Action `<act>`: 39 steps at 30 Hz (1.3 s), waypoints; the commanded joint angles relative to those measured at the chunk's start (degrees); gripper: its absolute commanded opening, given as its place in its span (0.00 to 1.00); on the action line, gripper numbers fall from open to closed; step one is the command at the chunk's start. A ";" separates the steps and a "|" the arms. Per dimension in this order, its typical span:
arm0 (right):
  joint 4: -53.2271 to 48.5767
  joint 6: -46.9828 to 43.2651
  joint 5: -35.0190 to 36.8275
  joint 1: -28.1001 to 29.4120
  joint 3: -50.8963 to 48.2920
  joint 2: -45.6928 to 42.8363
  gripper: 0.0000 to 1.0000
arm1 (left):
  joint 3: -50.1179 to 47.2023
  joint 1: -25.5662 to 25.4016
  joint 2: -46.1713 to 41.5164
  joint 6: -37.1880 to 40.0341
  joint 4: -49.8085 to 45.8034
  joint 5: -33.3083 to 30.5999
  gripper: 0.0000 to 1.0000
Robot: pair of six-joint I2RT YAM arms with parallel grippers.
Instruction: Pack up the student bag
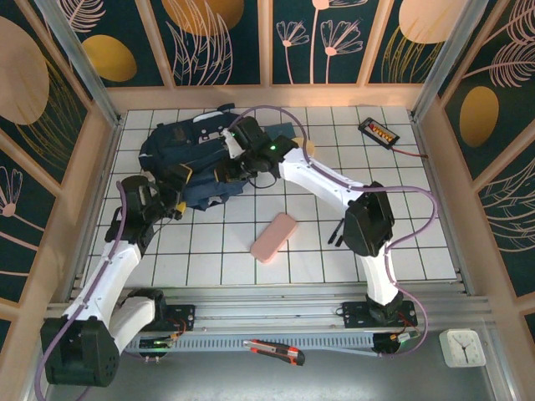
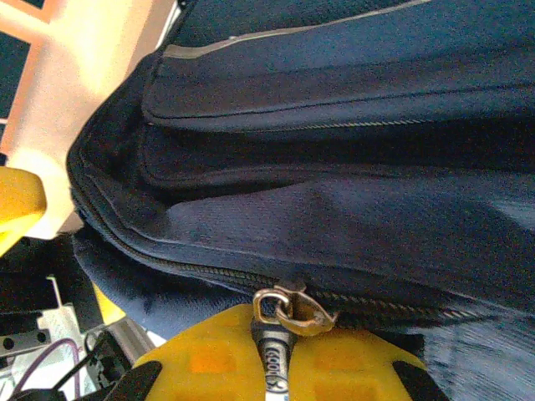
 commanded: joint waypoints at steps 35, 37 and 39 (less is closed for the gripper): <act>-0.12 -15.63 6.95 -15.63 -7.65 -3.72 0.00 | 13.91 4.47 11.90 28.27 -16.55 -4.94 0.00; 0.60 -15.78 4.75 -13.78 -9.71 -5.78 0.00 | 16.34 5.49 13.77 30.31 -17.09 -6.52 0.00; 1.42 -15.72 2.81 -11.10 -12.14 -8.02 0.00 | 19.87 6.69 16.59 33.05 -17.90 -8.11 0.00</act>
